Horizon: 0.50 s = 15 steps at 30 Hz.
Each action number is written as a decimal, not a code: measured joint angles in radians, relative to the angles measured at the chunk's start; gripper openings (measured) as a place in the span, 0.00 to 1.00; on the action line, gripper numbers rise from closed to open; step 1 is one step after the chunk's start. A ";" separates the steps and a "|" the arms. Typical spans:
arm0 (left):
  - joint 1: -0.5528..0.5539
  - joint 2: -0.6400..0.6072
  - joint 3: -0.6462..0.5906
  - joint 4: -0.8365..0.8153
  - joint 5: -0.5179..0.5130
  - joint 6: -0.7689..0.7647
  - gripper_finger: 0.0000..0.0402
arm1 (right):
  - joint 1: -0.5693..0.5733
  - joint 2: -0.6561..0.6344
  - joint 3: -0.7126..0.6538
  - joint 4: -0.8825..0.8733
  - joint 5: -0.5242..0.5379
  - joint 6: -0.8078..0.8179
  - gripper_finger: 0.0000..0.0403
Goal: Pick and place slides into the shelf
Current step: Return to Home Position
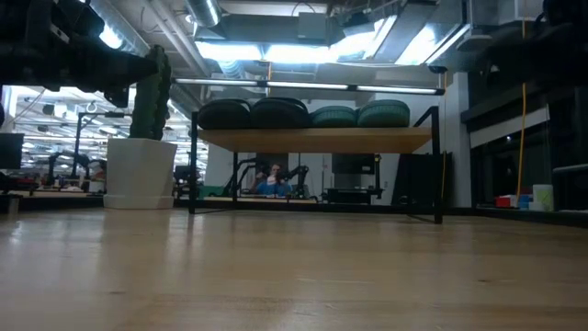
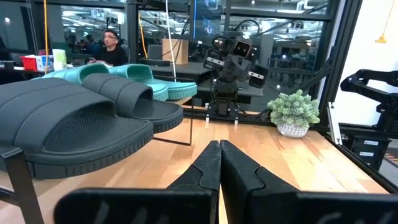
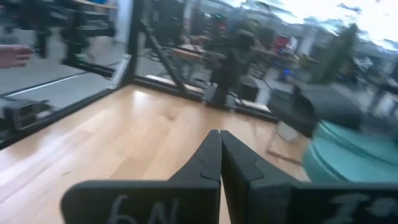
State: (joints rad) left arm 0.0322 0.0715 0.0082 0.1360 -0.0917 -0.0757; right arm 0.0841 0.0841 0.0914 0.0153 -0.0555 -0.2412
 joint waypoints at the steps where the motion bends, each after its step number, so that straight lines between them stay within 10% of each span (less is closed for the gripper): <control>1: 0.000 0.000 0.000 0.000 0.000 0.000 0.00 | 0.000 -0.002 0.000 0.001 -0.023 -0.012 0.01; 15: 0.000 0.000 0.000 0.000 0.000 0.000 0.00 | 0.000 -0.003 0.000 0.003 -0.193 -0.023 0.01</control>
State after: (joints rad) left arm 0.0322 0.0715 0.0082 0.1360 -0.0917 -0.0757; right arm 0.0841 0.0814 0.0914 0.0186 -0.2489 -0.2642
